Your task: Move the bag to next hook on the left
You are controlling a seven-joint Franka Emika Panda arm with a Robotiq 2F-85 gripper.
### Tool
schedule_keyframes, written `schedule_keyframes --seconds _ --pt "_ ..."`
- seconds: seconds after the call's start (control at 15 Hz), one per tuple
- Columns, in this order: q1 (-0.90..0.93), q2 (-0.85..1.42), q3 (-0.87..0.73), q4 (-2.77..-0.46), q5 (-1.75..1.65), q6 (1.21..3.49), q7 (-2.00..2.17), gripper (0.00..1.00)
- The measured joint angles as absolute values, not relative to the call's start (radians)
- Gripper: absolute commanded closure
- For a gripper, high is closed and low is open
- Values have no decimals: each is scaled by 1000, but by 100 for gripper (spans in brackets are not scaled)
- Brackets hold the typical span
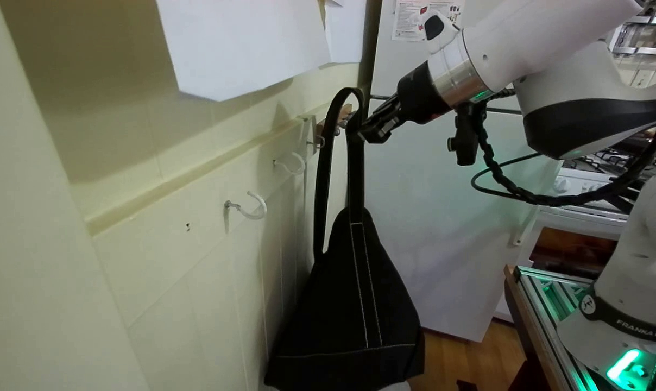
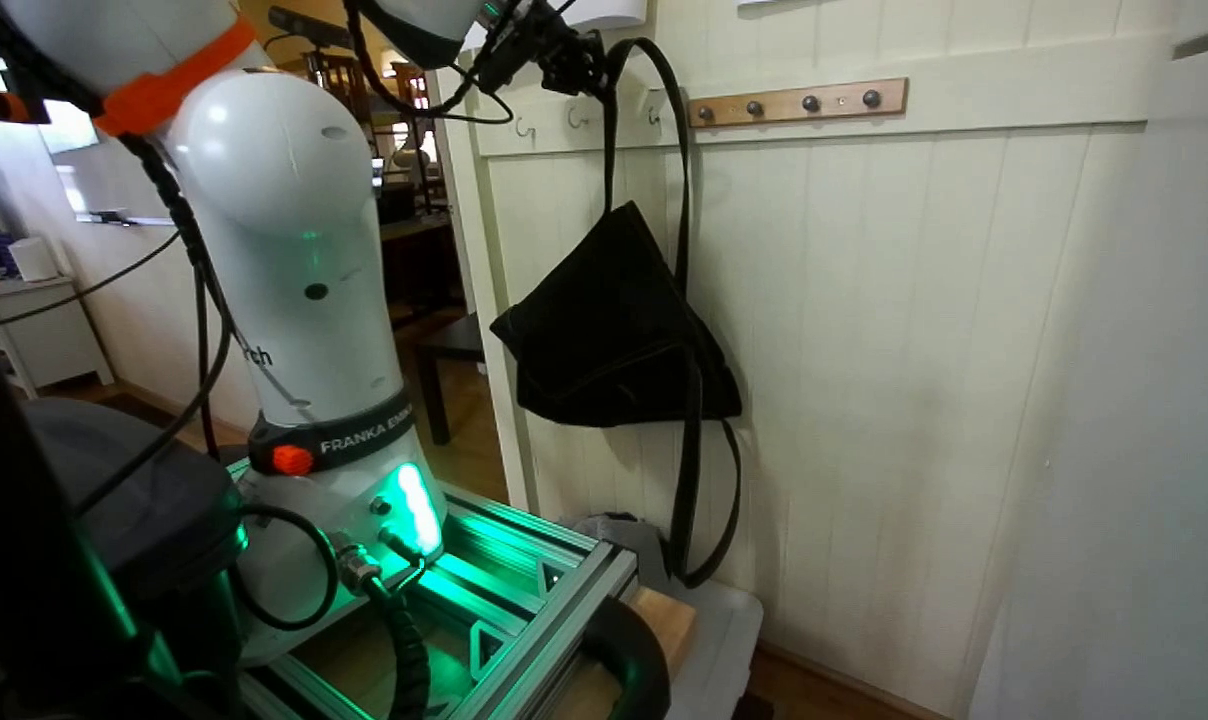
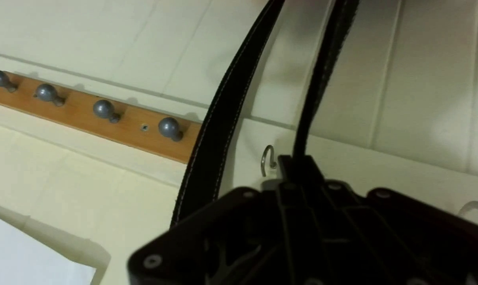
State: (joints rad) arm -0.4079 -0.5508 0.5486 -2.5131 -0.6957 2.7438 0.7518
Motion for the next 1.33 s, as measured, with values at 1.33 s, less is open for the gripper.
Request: schedule_keyframes --seconds 1.33 --pt "-90 -462 373 -2506 -565 2585 629 98"
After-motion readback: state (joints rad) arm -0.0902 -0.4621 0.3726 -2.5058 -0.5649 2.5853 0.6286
